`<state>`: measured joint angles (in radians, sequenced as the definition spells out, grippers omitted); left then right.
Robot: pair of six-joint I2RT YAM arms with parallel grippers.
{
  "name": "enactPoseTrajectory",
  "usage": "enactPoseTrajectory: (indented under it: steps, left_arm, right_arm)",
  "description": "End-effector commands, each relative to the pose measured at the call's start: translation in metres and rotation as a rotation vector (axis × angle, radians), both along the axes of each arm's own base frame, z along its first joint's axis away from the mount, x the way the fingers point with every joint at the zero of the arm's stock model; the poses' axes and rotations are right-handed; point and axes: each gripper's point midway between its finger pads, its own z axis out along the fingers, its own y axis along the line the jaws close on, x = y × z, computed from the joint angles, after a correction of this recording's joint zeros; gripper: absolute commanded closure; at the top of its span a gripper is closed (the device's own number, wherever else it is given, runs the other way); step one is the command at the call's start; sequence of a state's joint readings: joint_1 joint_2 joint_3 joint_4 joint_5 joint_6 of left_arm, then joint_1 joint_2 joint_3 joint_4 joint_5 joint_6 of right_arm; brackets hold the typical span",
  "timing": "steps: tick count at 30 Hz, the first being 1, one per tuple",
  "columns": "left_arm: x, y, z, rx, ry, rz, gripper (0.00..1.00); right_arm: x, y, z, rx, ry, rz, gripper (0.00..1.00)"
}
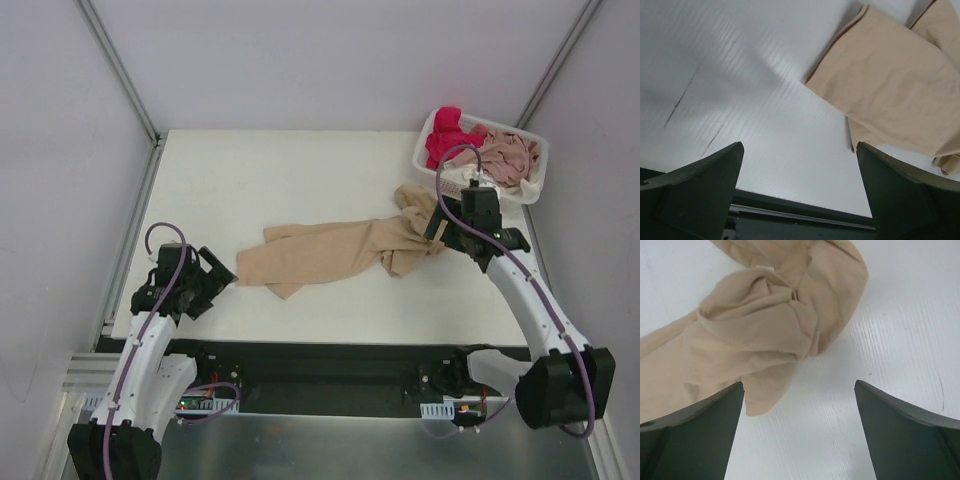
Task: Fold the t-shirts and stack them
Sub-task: Move the tshirt to the center of the board, then flatten out the tshirt
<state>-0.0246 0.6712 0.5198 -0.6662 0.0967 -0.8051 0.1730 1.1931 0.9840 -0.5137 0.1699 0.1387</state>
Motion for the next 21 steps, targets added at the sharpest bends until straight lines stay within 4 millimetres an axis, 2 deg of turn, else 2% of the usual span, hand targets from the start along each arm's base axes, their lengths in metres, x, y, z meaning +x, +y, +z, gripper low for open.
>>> enactPoseTrajectory:
  steps: [1, 4, 5, 6, 7, 9, 10, 11, 16, 21]
  left_arm:
    - [0.014, 0.004, -0.01, -0.005, -0.001, 0.056, 0.05]
    - [0.032, 0.005, -0.013, 0.001, -0.026, 0.061, 0.09]
    - [0.039, 0.005, -0.015, 0.0, -0.015, 0.063, 0.13]
    - [0.043, 0.004, -0.016, 0.003, -0.011, 0.058, 0.15]
    - [0.049, 0.004, -0.014, 0.003, -0.009, 0.056, 0.16]
    - [0.054, 0.005, -0.025, 0.012, 0.041, 0.055, 0.16]
    - [0.056, 0.005, -0.028, 0.014, 0.056, 0.055, 0.18]
    - [0.054, 0.003, -0.039, 0.007, 0.106, 0.047, 0.21]
    - [0.056, -0.005, -0.068, -0.019, 0.223, 0.006, 0.37]
    - [0.064, -0.021, -0.08, -0.04, 0.257, -0.04, 0.59]
  right_arm:
    - [-0.034, -0.002, -0.01, 0.055, -0.022, -0.058, 0.03]
    - [-0.051, -0.003, -0.011, 0.081, -0.07, -0.057, 0.03]
    - [-0.054, -0.002, -0.011, 0.088, -0.084, -0.045, 0.03]
    - [-0.058, -0.002, -0.004, 0.094, -0.117, -0.039, 0.03]
    - [-0.063, -0.003, -0.009, 0.094, -0.115, -0.035, 0.03]
    - [-0.07, -0.004, -0.004, 0.091, -0.145, -0.023, 0.03]
    - [-0.074, -0.005, -0.008, 0.086, -0.138, -0.02, 0.03]
    - [-0.077, -0.007, -0.009, 0.075, -0.135, -0.023, 0.03]
    - [-0.086, -0.008, -0.01, 0.069, -0.134, -0.01, 0.03]
    - [-0.086, -0.007, -0.009, 0.078, -0.143, -0.005, 0.03]
